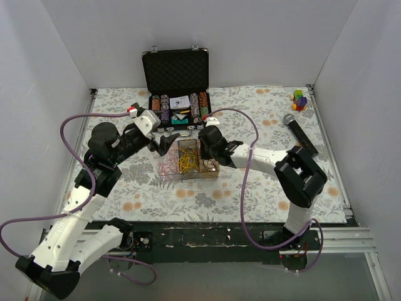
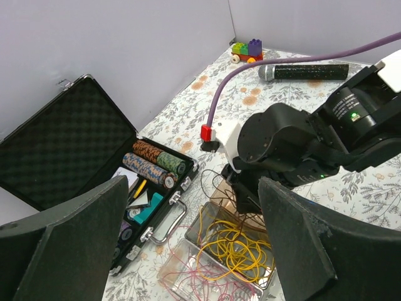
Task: Untangle the cables
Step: Place the cable in the bin.
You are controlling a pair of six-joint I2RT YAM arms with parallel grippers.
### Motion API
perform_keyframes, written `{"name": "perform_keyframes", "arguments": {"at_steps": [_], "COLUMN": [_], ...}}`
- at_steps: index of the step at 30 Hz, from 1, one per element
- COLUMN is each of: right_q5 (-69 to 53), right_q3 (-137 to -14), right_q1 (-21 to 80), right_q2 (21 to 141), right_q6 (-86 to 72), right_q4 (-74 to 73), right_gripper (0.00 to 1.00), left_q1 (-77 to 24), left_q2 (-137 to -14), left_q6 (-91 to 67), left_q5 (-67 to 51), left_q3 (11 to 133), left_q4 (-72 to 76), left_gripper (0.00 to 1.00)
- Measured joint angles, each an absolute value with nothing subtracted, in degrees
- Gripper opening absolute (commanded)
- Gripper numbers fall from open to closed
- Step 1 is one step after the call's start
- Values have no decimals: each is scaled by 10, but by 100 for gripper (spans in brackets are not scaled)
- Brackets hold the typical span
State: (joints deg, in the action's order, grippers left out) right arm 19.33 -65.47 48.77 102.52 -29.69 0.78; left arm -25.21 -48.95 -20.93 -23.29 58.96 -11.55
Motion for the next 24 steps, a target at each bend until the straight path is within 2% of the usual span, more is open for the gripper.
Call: {"name": "perform_keyframes", "arguments": {"at_steps": [14, 20, 24], "right_q5": [163, 142, 135], "right_q3": [-660, -696, -703], "right_q1": [480, 472, 470], "right_q2": [1044, 1084, 1085], "right_q6": [-296, -293, -285], "right_q4": [-64, -93, -112], "right_gripper": [1, 32, 67], "left_q1": [-252, -252, -252], "left_q2": [-490, -489, -489], "left_q6": [-202, -201, -203], "left_q5": [-231, -231, -231], "left_q3": [590, 590, 587], "left_q4": [-116, -115, -115], "left_gripper": [84, 86, 87]}}
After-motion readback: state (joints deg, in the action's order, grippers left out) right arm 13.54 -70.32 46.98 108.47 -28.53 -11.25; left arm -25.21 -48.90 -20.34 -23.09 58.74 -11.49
